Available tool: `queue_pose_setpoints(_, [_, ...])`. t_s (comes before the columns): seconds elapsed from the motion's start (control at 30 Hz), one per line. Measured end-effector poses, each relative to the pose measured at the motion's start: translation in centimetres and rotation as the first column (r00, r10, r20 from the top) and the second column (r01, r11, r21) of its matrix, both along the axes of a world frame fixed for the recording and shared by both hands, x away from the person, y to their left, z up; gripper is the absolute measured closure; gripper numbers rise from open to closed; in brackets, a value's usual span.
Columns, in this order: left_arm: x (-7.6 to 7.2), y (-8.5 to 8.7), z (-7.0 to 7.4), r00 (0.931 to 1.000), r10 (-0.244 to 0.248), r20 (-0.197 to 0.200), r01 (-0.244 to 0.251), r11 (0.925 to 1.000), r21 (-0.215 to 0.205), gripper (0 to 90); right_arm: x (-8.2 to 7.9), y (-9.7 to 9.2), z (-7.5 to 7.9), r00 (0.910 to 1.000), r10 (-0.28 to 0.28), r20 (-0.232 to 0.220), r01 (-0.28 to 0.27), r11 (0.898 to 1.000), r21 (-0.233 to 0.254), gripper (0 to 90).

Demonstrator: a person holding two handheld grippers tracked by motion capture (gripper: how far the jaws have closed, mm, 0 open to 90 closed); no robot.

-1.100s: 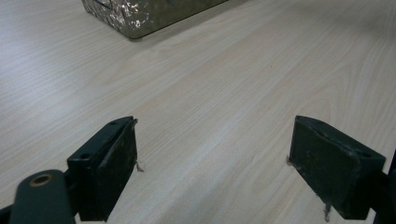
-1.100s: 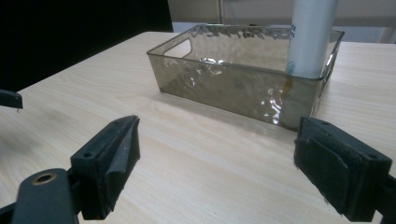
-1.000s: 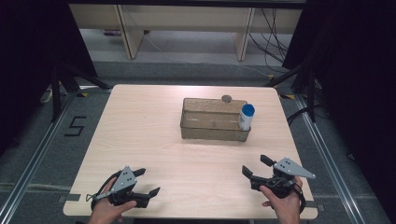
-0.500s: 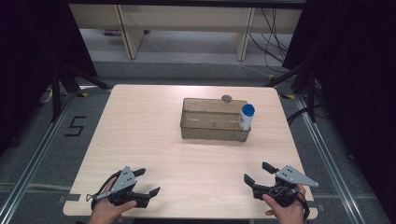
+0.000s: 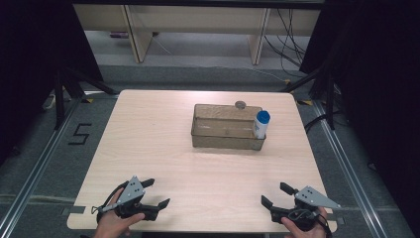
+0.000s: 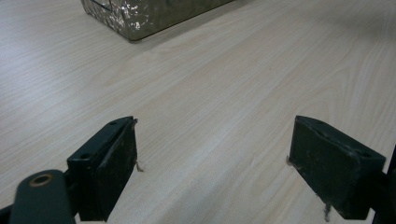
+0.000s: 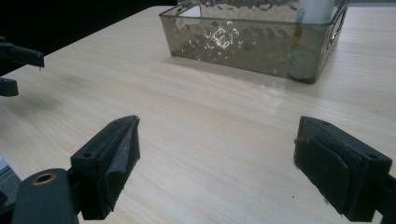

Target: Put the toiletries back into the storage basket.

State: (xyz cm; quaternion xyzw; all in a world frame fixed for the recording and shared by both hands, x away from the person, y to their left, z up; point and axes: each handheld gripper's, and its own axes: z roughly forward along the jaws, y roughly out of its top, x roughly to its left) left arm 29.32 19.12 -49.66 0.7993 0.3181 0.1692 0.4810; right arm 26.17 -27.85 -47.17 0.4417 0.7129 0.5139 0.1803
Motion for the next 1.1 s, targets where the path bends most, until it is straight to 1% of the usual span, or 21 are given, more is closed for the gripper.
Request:
queue_pose_setpoints(0.03, [0.0,0.0,0.0,1.0,0.002,-0.003,-0.002,1.0,0.003,14.6,0.1,-0.2,-0.1,0.9994,0.009,0.032,-0.009,1.0,-0.023,15.4])
queue_pose_setpoints(0.07, [0.0,0.0,0.0,1.0,0.001,-0.002,-0.001,1.0,0.004,14.6,-0.2,-0.1,-0.1,1.0,0.008,0.0,-0.008,1.0,-0.006,15.4])
queue_pose_setpoints(0.1, [0.0,0.0,0.0,1.0,0.0,-0.002,0.0,1.0,0.005,14.7,-0.3,-0.4,-0.2,0.9994,0.001,0.034,0.0,0.999,-0.041,15.4])
queue_pose_setpoints(0.2, [0.0,0.0,0.0,1.0,0.002,-0.004,-0.002,1.0,0.003,14.6,-0.5,-0.3,-0.3,0.9999,0.012,0.011,-0.012,0.999,-0.032,15.4])
queue_pose_setpoints(0.23, [0.0,0.0,0.0,1.0,0.002,-0.004,-0.002,1.0,0.003,14.7,-0.5,-0.4,-0.4,0.9994,0.01,0.033,-0.008,0.999,-0.052,15.4])
queue_pose_setpoints(0.27, [0.0,0.0,0.0,1.0,0.002,-0.003,-0.002,1.0,0.004,14.6,-0.8,-0.1,-0.6,0.9999,0.009,0.011,-0.009,1.0,-0.024,15.4])
queue_pose_setpoints(0.3, [0.0,0.0,0.0,1.0,0.003,-0.004,-0.003,1.0,0.003,14.6,-0.9,-0.2,-0.5,0.9996,0.019,0.019,-0.018,0.998,-0.053,15.4])
queue_pose_setpoints(0.43, [0.0,0.0,0.0,1.0,0.0,-0.003,0.0,1.0,0.002,14.6,-1.4,0.0,-0.7,0.9999,0.015,-0.004,-0.015,0.999,-0.041,15.5])
queue_pose_setpoints(0.47, [0.0,0.0,0.0,1.0,-0.001,-0.003,0.001,1.0,0.003,14.7,-1.4,-0.1,-0.7,0.9998,0.02,0.01,-0.019,0.998,-0.054,15.5])
queue_pose_setpoints(0.5, [0.0,0.0,0.0,1.0,-0.001,-0.003,0.001,1.0,0.002,14.7,-1.6,-0.1,-0.8,0.9998,0.017,0.002,-0.017,0.999,-0.039,15.5])
queue_pose_setpoints(0.57, [0.0,-0.1,0.0,1.0,-0.002,-0.002,0.002,1.0,-0.002,14.6,-1.7,-0.3,-0.7,0.9997,0.023,-0.007,-0.023,0.998,-0.056,15.4])
queue_pose_setpoints(0.6, [0.0,-0.1,0.0,1.0,-0.002,-0.002,0.002,1.0,-0.003,14.6,-1.7,-0.3,-0.8,0.9994,0.031,0.011,-0.031,0.998,-0.048,15.4])
queue_pose_setpoints(0.67, [0.0,-0.1,0.0,1.0,-0.003,-0.002,0.003,1.0,-0.004,14.7,-2.2,-0.6,-0.7,0.9998,0.016,-0.012,-0.017,0.998,-0.06,15.4])
queue_pose_setpoints(0.7, [0.0,-0.1,0.0,1.0,-0.003,-0.002,0.003,1.0,-0.004,14.7,-2.2,-0.7,-0.8,0.9997,0.022,-0.003,-0.023,0.998,-0.065,15.4])
queue_pose_setpoints(0.77, [0.0,-0.1,0.0,1.0,-0.003,-0.002,0.003,1.0,-0.004,14.6,-2.4,-0.6,-0.8,0.9998,0.008,-0.019,-0.009,0.999,-0.049,15.4])
queue_pose_setpoints(0.8, [0.0,-0.1,0.0,1.0,-0.004,-0.002,0.004,1.0,-0.004,14.7,-2.3,-0.8,-0.9,0.9998,0.019,0.008,-0.019,0.997,-0.076,15.4])
queue_pose_setpoints(0.93, [0.0,-0.1,0.0,1.0,-0.002,-0.003,0.002,1.0,-0.002,14.6,-2.6,-1.0,-0.9,0.9998,0.02,0.009,-0.019,0.996,-0.083,15.4])
queue_pose_setpoints(0.97, [0.0,0.0,0.0,1.0,-0.002,-0.005,0.002,1.0,0.001,14.6,-2.8,-0.9,-0.9,0.9998,0.017,-0.013,-0.018,0.997,-0.071,15.4])
queue_pose_setpoints(1.03, [0.0,0.0,0.0,1.0,-0.002,-0.005,0.002,1.0,-0.001,14.6,-2.7,-1.1,-0.9,0.9998,0.019,0.008,-0.019,0.996,-0.085,15.4])
queue_pose_setpoints(1.07, [0.0,0.0,0.0,1.0,-0.002,-0.005,0.002,1.0,-0.001,14.7,-2.8,-1.0,-1.0,0.9998,0.017,0.008,-0.017,0.997,-0.069,15.4])
queue_pose_setpoints(1.1, [0.0,-0.1,0.0,1.0,-0.003,-0.005,0.003,1.0,0.0,14.6,-3.0,-0.9,-1.0,0.9998,0.005,-0.019,-0.006,0.999,-0.047,15.5])
